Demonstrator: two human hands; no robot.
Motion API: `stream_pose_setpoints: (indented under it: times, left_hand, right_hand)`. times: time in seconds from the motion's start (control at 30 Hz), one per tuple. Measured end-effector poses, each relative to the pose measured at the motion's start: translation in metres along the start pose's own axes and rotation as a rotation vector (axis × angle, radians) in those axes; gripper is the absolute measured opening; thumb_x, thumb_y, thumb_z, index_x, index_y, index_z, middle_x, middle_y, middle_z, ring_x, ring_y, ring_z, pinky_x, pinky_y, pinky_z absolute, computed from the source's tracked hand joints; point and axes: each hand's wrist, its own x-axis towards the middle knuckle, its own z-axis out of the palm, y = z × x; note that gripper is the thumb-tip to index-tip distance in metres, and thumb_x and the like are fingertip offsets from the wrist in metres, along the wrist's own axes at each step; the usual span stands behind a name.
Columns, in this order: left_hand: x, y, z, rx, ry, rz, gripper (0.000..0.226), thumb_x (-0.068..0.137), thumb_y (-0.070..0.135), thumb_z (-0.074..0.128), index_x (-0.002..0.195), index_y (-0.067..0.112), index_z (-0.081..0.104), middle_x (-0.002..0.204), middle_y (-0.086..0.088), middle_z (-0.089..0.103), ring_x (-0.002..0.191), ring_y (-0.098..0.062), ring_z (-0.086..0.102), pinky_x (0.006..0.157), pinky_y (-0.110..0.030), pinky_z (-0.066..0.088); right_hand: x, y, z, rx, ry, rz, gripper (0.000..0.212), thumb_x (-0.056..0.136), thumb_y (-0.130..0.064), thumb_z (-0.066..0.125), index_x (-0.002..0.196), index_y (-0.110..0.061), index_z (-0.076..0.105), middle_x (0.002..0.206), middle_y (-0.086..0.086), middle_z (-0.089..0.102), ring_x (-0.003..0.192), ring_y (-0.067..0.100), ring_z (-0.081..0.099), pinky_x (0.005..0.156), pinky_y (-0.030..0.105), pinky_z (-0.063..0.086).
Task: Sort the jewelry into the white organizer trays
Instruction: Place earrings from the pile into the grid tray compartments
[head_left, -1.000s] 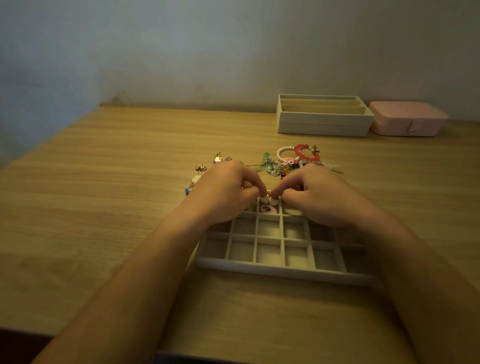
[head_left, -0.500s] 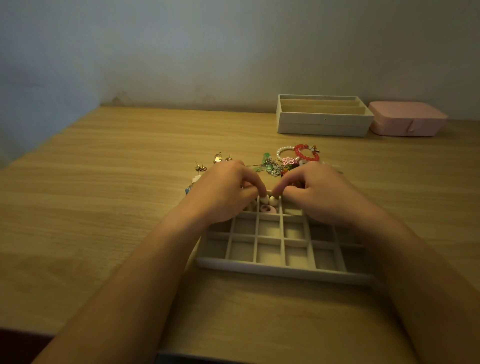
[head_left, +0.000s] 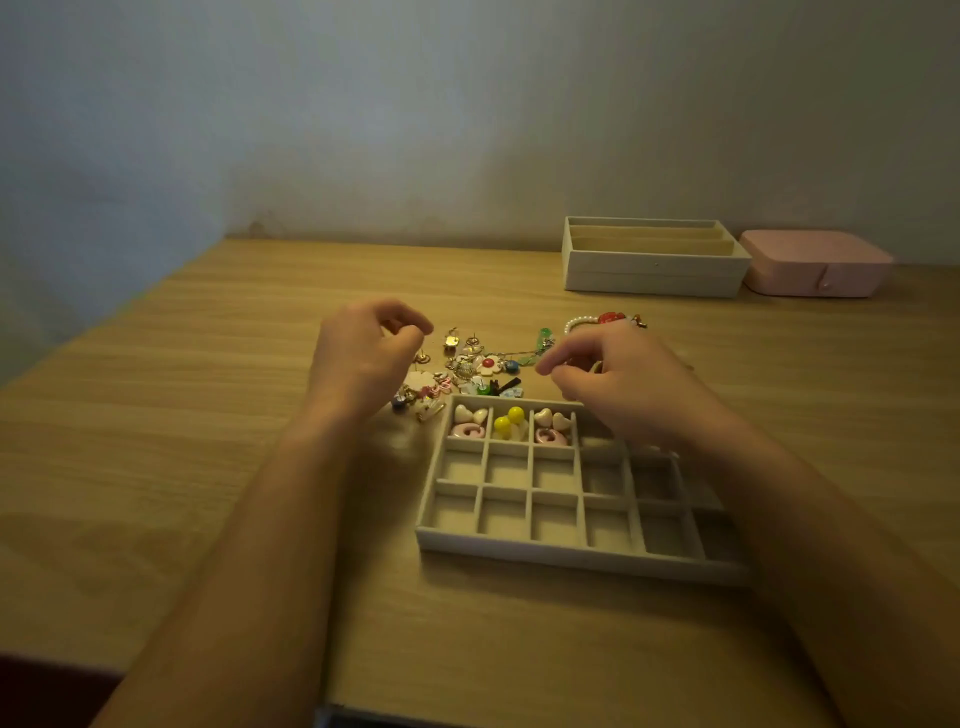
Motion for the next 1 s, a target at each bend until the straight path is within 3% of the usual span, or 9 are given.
stream_pose_setpoints:
  times: [0.1, 0.2, 0.3, 0.47, 0.6, 0.73, 0.8, 0.9, 1.0]
  left_hand:
    - [0.006, -0.016, -0.001, 0.029, 0.04, -0.105, 0.02, 0.088, 0.011, 0.061, 0.092, 0.026, 0.075, 0.087, 0.002, 0.067, 0.074, -0.008, 0.058, 0.068, -0.024, 0.045]
    - [0.009, -0.028, 0.001, 0.114, -0.013, -0.189, 0.023, 0.092, 0.012, 0.057, 0.102, 0.024, 0.074, 0.102, -0.003, 0.07, 0.092, -0.017, 0.062, 0.083, -0.028, 0.047]
    - [0.01, -0.034, 0.004, 0.145, -0.079, -0.205, 0.021, 0.094, 0.016, 0.057, 0.103, 0.024, 0.074, 0.108, -0.005, 0.072, 0.096, -0.019, 0.063, 0.087, -0.029, 0.049]
    - [0.011, -0.039, 0.01, 0.145, -0.206, -0.218, 0.024, 0.09, 0.04, 0.07, 0.104, 0.022, 0.074, 0.096, 0.003, 0.072, 0.086, -0.012, 0.066, 0.086, -0.034, 0.055]
    - [0.01, -0.039, 0.012, 0.156, -0.265, -0.22, 0.023, 0.082, 0.046, 0.078, 0.092, 0.026, 0.076, 0.087, 0.008, 0.072, 0.084, -0.01, 0.067, 0.083, -0.038, 0.057]
    - [0.009, -0.037, 0.013, 0.13, -0.264, -0.223, 0.02, 0.079, 0.038, 0.083, 0.092, 0.026, 0.073, 0.085, 0.009, 0.071, 0.082, -0.007, 0.066, 0.078, -0.035, 0.057]
    - [0.008, -0.036, 0.014, 0.073, -0.255, -0.234, 0.021, 0.08, 0.031, 0.083, 0.095, 0.023, 0.072, 0.084, 0.007, 0.072, 0.078, -0.006, 0.067, 0.068, -0.028, 0.056]
    - [0.008, -0.033, 0.014, 0.004, -0.168, -0.215, 0.019, 0.081, 0.026, 0.081, 0.096, 0.021, 0.071, 0.084, 0.004, 0.072, 0.074, -0.004, 0.066, 0.057, -0.021, 0.048]
    - [0.007, -0.027, 0.011, -0.174, -0.088, -0.198, 0.017, 0.083, 0.022, 0.081, 0.096, 0.02, 0.07, 0.081, 0.005, 0.071, 0.067, 0.001, 0.065, 0.052, -0.013, 0.047]
  right_hand:
    - [0.012, -0.015, -0.002, 0.02, 0.009, -0.02, 0.02, 0.101, -0.018, 0.057, 0.105, -0.029, 0.073, 0.089, -0.018, 0.063, 0.078, 0.0, 0.058, 0.062, 0.013, 0.042]
    - [0.034, -0.026, 0.003, 0.08, -0.021, -0.012, 0.021, 0.101, -0.014, 0.056, 0.104, -0.028, 0.072, 0.09, -0.014, 0.065, 0.076, 0.001, 0.06, 0.058, 0.01, 0.043]
    - [0.057, -0.03, 0.015, 0.111, -0.073, 0.005, 0.023, 0.1, -0.009, 0.056, 0.108, -0.023, 0.073, 0.096, -0.011, 0.065, 0.087, 0.003, 0.061, 0.07, 0.017, 0.05]
    - [0.091, -0.034, 0.039, 0.086, -0.138, 0.027, 0.021, 0.098, -0.008, 0.062, 0.108, -0.021, 0.075, 0.099, -0.008, 0.068, 0.093, 0.007, 0.064, 0.066, 0.016, 0.049]
    - [0.105, -0.036, 0.046, 0.075, -0.141, 0.039, 0.02, 0.097, -0.009, 0.063, 0.106, -0.022, 0.075, 0.107, -0.002, 0.07, 0.094, 0.008, 0.064, 0.067, 0.019, 0.052]
    - [0.107, -0.037, 0.045, 0.097, -0.129, 0.032, 0.02, 0.097, -0.008, 0.063, 0.108, -0.02, 0.074, 0.105, -0.003, 0.069, 0.092, 0.006, 0.063, 0.068, 0.019, 0.05]
    - [0.107, -0.037, 0.044, 0.113, -0.133, 0.04, 0.019, 0.097, -0.008, 0.064, 0.108, -0.019, 0.074, 0.105, -0.002, 0.07, 0.091, 0.007, 0.064, 0.069, 0.02, 0.052]
    - [0.104, -0.036, 0.042, 0.137, -0.142, 0.05, 0.018, 0.096, -0.01, 0.066, 0.108, -0.02, 0.074, 0.104, -0.001, 0.072, 0.092, 0.011, 0.067, 0.073, 0.023, 0.057]
    - [0.097, -0.037, 0.039, 0.152, -0.14, 0.042, 0.017, 0.097, -0.014, 0.066, 0.11, -0.022, 0.073, 0.102, -0.004, 0.071, 0.09, 0.011, 0.067, 0.069, 0.02, 0.053]
